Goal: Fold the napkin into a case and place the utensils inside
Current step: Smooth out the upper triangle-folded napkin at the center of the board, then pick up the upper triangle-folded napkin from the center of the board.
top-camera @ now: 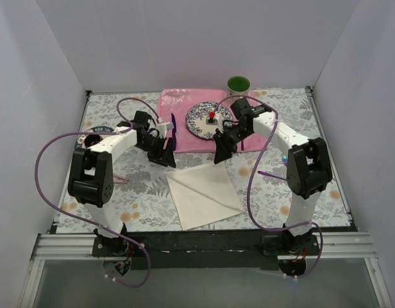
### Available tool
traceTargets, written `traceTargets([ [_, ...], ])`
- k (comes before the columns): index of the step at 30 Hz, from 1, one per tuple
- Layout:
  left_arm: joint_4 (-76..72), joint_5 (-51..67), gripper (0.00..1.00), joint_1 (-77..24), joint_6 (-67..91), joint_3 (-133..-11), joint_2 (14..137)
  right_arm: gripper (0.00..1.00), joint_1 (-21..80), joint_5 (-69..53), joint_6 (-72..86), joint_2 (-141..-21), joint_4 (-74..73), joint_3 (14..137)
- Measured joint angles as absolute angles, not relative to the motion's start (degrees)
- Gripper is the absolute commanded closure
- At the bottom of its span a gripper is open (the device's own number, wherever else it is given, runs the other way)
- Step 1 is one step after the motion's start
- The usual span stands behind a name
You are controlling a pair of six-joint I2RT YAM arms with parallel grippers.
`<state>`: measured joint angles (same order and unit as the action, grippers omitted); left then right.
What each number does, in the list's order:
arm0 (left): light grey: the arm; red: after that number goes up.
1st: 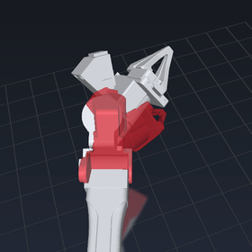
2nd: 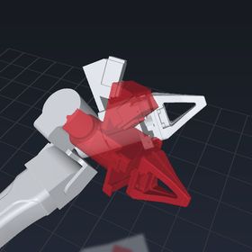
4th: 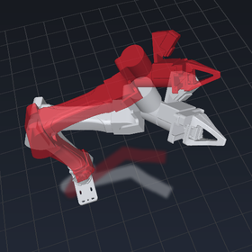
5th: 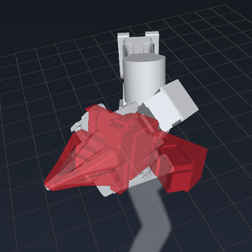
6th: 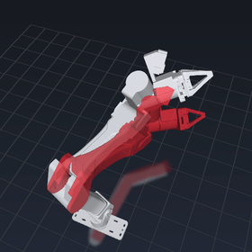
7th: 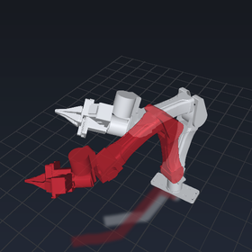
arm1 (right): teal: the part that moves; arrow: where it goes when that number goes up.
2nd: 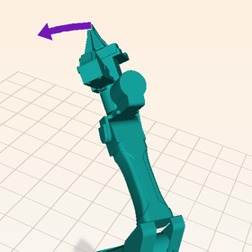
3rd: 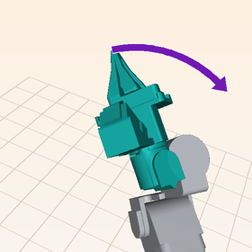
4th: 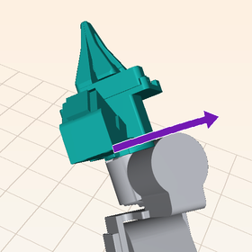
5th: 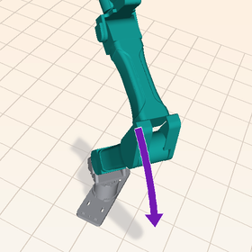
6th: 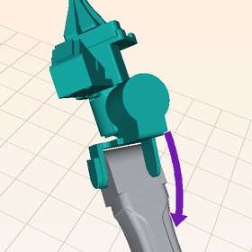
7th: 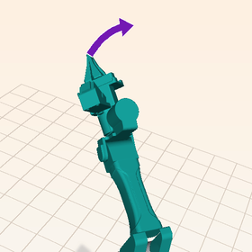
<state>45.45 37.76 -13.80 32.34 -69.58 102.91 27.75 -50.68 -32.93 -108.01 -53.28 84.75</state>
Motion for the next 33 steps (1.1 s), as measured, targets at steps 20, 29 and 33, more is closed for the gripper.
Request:
traceTargets([
  [20,41.7,37.1,0.46,-13.1,29.5,-67.2,100.5,0.32,27.6,-34.0,-41.6,-119.0,-49.6,96.5],
  [29,41.5,36.1,0.46,-12.9,29.9,-66.6,101.9,0.34,29.4,-33.0,-46.1,-121.1,-49.5,96.4],
  [33,41.4,35.8,0.45,-12.9,30.1,-66.3,102.0,0.37,30.0,-31.9,-48.1,-122.1,-48.9,94.8],
])
